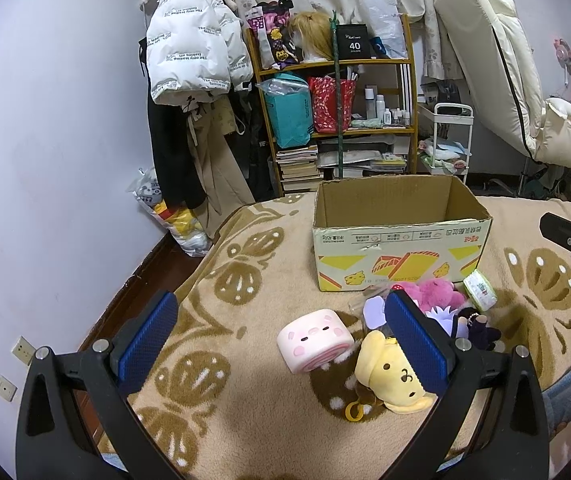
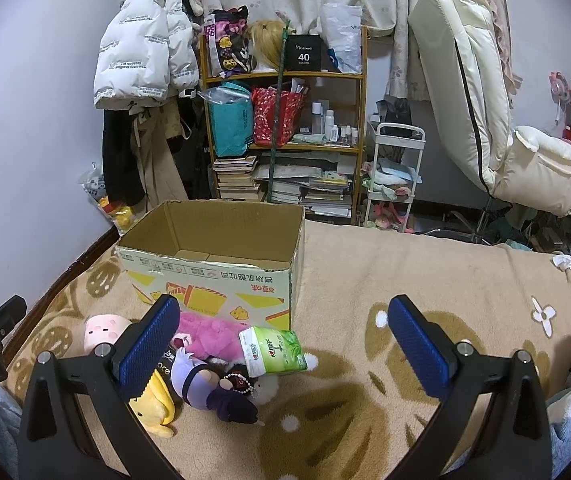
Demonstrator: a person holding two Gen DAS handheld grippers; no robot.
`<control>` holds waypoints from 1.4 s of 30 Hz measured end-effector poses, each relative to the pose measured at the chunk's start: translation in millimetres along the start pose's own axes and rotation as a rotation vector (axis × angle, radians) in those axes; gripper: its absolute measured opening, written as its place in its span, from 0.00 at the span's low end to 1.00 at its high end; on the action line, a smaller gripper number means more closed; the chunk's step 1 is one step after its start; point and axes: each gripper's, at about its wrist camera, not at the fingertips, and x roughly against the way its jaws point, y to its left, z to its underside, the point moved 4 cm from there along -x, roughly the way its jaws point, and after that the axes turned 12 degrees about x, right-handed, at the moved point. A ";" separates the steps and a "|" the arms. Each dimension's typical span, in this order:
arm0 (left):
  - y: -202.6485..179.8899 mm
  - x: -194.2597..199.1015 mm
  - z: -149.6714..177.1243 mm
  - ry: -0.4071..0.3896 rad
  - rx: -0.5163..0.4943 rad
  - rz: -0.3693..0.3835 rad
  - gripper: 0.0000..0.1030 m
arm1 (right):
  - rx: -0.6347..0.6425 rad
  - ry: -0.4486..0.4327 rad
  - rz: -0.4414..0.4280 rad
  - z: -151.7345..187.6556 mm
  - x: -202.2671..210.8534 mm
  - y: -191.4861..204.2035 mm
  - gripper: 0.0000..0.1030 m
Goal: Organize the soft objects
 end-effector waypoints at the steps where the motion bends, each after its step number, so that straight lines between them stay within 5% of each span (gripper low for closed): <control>1: 0.0 -0.1 0.1 0.000 -0.001 0.001 0.99 | 0.000 0.000 0.001 0.0 0.4 0.3 1.00; 42: 2.5 1.3 -1.0 -0.006 0.003 -0.003 0.99 | -0.002 0.002 -0.006 -1.8 -3.6 0.1 1.00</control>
